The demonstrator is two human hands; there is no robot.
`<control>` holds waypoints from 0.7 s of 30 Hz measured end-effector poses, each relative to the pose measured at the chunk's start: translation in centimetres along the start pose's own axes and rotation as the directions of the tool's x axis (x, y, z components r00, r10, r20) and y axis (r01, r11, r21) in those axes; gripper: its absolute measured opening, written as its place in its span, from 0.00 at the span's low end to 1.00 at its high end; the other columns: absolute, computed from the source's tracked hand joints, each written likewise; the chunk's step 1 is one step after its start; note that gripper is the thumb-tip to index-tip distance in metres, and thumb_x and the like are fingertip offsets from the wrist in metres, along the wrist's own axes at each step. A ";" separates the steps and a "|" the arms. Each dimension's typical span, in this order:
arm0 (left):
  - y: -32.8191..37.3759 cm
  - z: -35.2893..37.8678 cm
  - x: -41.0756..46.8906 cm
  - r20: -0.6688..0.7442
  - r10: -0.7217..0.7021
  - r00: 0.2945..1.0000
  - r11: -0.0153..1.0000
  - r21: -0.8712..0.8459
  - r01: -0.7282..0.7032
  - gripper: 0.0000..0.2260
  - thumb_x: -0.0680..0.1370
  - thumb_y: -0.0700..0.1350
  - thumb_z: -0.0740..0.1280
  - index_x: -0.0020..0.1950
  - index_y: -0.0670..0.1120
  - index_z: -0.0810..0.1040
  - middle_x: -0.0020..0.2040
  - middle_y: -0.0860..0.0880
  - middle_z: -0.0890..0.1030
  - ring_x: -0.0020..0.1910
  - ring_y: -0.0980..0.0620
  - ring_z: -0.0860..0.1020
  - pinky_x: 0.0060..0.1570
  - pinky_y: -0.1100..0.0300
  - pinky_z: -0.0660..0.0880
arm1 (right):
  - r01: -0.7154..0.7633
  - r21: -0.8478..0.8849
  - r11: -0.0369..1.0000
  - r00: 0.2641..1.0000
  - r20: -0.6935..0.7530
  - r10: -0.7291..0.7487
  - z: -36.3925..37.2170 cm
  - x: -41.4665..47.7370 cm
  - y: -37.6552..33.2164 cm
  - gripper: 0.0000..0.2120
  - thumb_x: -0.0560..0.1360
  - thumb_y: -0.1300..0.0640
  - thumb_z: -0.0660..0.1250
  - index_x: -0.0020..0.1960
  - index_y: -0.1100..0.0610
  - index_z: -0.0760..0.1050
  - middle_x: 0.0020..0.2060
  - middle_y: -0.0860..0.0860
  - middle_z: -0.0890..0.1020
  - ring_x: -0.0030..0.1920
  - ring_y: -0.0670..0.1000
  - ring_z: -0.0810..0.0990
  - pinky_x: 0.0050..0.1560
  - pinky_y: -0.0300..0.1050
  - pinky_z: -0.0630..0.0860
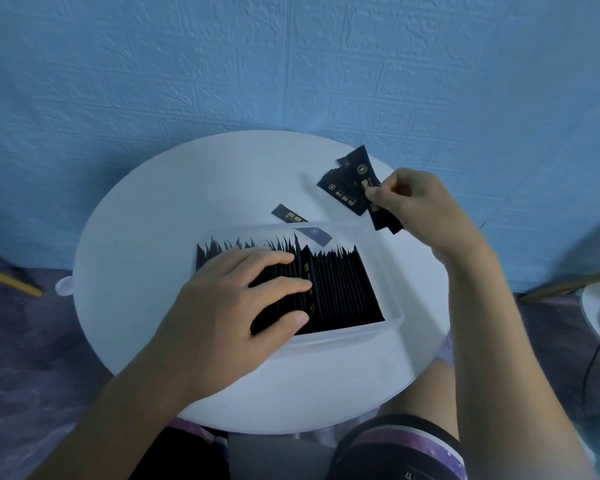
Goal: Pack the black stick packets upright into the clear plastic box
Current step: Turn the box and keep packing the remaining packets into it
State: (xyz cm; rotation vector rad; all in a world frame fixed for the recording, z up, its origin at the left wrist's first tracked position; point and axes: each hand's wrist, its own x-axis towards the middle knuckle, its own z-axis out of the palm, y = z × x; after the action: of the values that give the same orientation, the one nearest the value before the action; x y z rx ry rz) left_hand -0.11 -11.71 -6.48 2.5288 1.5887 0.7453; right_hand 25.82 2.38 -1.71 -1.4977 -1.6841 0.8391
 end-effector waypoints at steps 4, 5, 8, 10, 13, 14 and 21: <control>0.0 0.0 0.0 -0.008 -0.007 1.000 1.000 0.009 0.007 0.17 0.80 0.62 0.61 0.63 0.59 0.82 0.67 0.59 0.77 0.67 0.55 0.73 0.65 0.57 0.69 | 0.032 -0.002 0.999 0.978 0.207 -0.031 1.2 -5.4 -3.5 0.07 0.77 0.56 0.72 0.49 0.55 0.74 0.32 0.47 0.81 0.28 0.45 0.72 0.31 0.38 0.68; 0.0 0.0 0.0 -0.010 -0.008 1.000 1.000 0.011 0.008 0.17 0.80 0.61 0.61 0.63 0.59 0.82 0.67 0.59 0.77 0.67 0.55 0.73 0.65 0.57 0.68 | 0.034 -0.051 0.998 0.970 0.243 -0.021 2.0 -6.5 -3.6 0.07 0.77 0.54 0.72 0.51 0.52 0.74 0.33 0.47 0.82 0.29 0.45 0.73 0.34 0.40 0.68; 0.0 0.0 0.0 -0.012 -0.014 1.000 1.000 0.005 0.014 0.17 0.80 0.61 0.61 0.62 0.59 0.82 0.67 0.59 0.77 0.66 0.54 0.74 0.63 0.58 0.68 | 0.054 -0.198 0.979 0.965 0.261 0.000 4.5 -8.8 -3.4 0.11 0.78 0.50 0.68 0.57 0.44 0.69 0.39 0.48 0.82 0.36 0.48 0.78 0.41 0.47 0.72; 0.1 0.0 0.0 -0.010 -0.019 1.000 1.000 0.004 0.020 0.16 0.79 0.61 0.61 0.62 0.59 0.82 0.66 0.59 0.77 0.66 0.54 0.74 0.62 0.59 0.68 | 0.053 -0.238 0.970 0.971 0.238 0.005 5.5 -9.7 -3.4 0.13 0.80 0.49 0.66 0.61 0.42 0.67 0.39 0.49 0.81 0.40 0.50 0.79 0.43 0.47 0.74; 0.0 0.0 0.0 -0.009 -0.023 1.000 1.000 0.003 0.023 0.16 0.79 0.61 0.61 0.62 0.59 0.82 0.66 0.59 0.77 0.66 0.55 0.74 0.62 0.59 0.68 | 0.053 -0.234 0.971 0.977 0.215 -0.002 5.8 -10.2 -3.4 0.13 0.80 0.46 0.64 0.63 0.41 0.67 0.38 0.49 0.80 0.40 0.48 0.79 0.42 0.44 0.73; 0.0 0.0 0.0 -0.008 -0.023 1.000 1.000 0.005 0.023 0.16 0.79 0.61 0.61 0.62 0.59 0.82 0.66 0.60 0.76 0.66 0.55 0.74 0.62 0.59 0.68 | 0.053 -0.234 0.971 0.976 0.220 -0.001 5.8 -10.2 -3.5 0.12 0.80 0.45 0.64 0.63 0.41 0.67 0.38 0.48 0.81 0.41 0.47 0.79 0.42 0.43 0.73; 0.0 0.1 0.0 -0.019 -0.021 1.000 1.000 0.005 0.021 0.17 0.79 0.62 0.61 0.62 0.59 0.82 0.66 0.59 0.77 0.66 0.54 0.74 0.63 0.59 0.67 | 0.076 -0.239 0.968 0.964 0.264 -0.010 5.1 -10.0 -3.4 0.11 0.82 0.49 0.62 0.64 0.43 0.71 0.37 0.44 0.80 0.40 0.46 0.78 0.42 0.43 0.72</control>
State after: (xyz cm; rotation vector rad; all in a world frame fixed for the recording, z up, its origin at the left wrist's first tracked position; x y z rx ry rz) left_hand -0.05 -11.75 -6.56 2.5118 1.6230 0.7662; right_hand 20.37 -8.02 -2.43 -1.5604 -2.0735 0.8575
